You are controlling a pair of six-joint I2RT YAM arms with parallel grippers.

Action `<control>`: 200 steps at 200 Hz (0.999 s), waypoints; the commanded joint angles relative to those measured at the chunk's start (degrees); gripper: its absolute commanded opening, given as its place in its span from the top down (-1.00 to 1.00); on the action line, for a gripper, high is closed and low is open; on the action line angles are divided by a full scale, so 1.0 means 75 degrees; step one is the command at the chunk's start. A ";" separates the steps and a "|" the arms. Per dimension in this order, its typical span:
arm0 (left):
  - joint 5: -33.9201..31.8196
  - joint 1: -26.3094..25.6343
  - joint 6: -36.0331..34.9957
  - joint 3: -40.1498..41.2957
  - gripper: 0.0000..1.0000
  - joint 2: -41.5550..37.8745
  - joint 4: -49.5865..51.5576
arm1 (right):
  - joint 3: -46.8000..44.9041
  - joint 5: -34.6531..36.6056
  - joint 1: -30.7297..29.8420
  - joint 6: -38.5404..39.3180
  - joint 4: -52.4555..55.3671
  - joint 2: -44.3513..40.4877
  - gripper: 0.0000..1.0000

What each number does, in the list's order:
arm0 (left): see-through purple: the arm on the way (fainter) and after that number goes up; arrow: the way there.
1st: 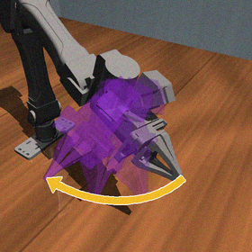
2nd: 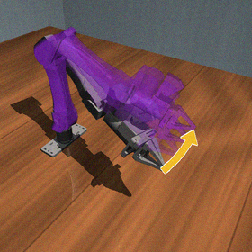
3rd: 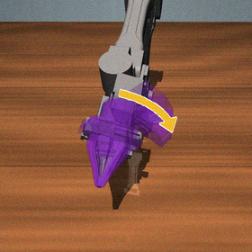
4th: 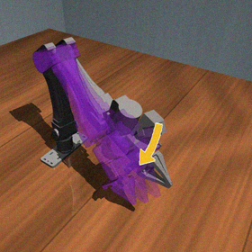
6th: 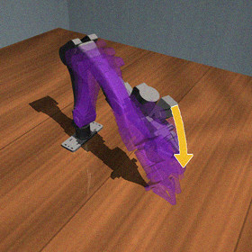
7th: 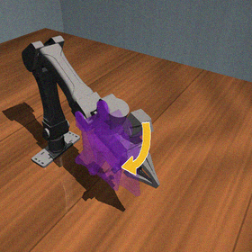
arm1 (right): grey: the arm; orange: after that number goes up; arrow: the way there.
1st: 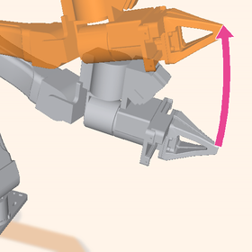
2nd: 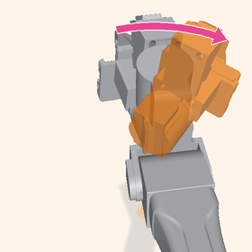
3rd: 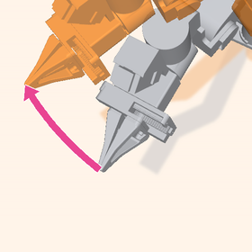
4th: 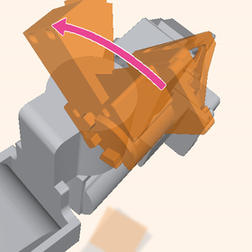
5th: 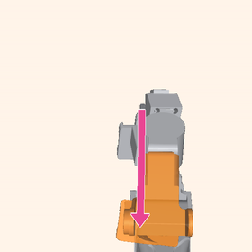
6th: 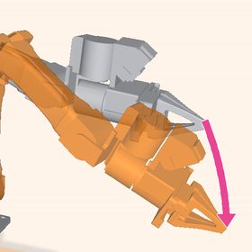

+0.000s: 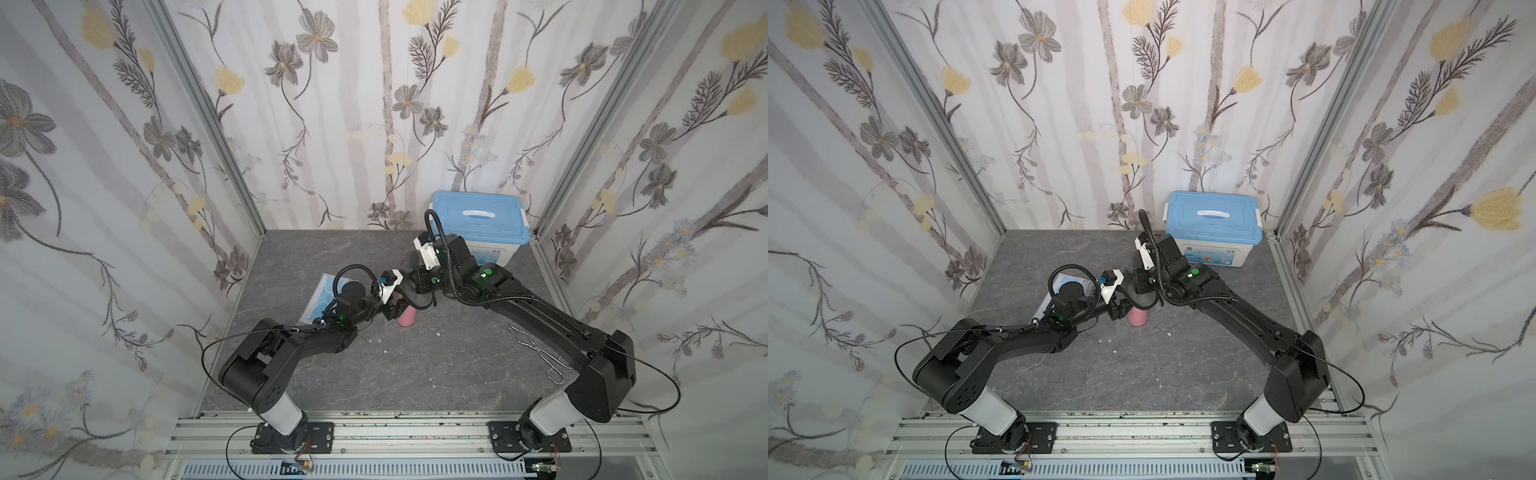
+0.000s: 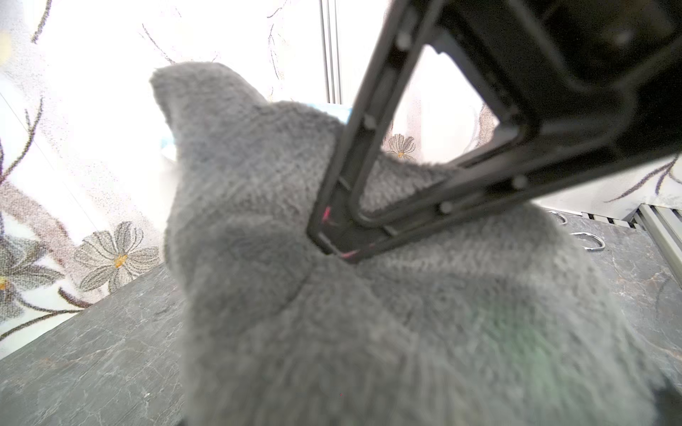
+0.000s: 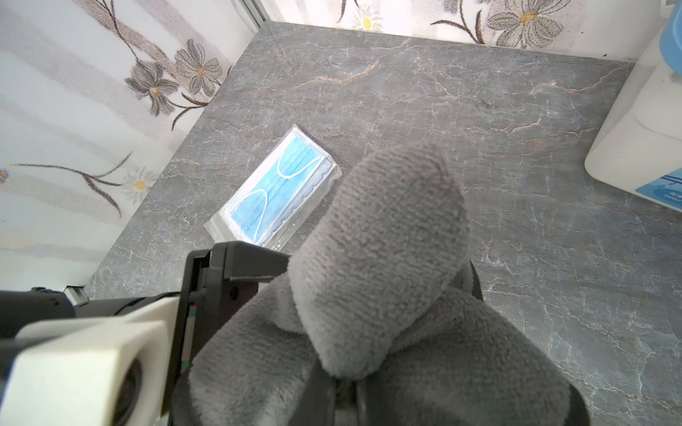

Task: Wipe the surface of the thermos
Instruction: Wipe the dirt from the surface of the thermos.

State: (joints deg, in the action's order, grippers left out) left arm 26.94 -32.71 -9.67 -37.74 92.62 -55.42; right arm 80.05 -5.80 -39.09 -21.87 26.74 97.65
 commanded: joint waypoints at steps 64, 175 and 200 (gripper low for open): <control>-0.0024 0.0010 0.0040 -0.0054 0.40 -0.0009 -0.0432 | 0.0597 -0.0014 0.0047 -0.0142 0.0735 0.0647 1.00; -0.0710 0.0011 0.0907 0.0068 0.52 -0.0253 -0.1211 | 0.1656 0.0043 0.1158 0.0035 0.1056 0.0332 1.00; -0.0997 0.0014 0.1567 0.0083 0.53 -0.0267 -0.2124 | 0.1092 -0.0413 0.1521 0.0079 0.0755 -0.0200 1.00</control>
State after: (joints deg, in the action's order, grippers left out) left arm 22.31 -32.69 -4.03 -37.08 91.29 -58.96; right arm 91.02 -5.89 -29.43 -21.98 34.39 98.89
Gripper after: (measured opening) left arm 0.651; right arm 0.082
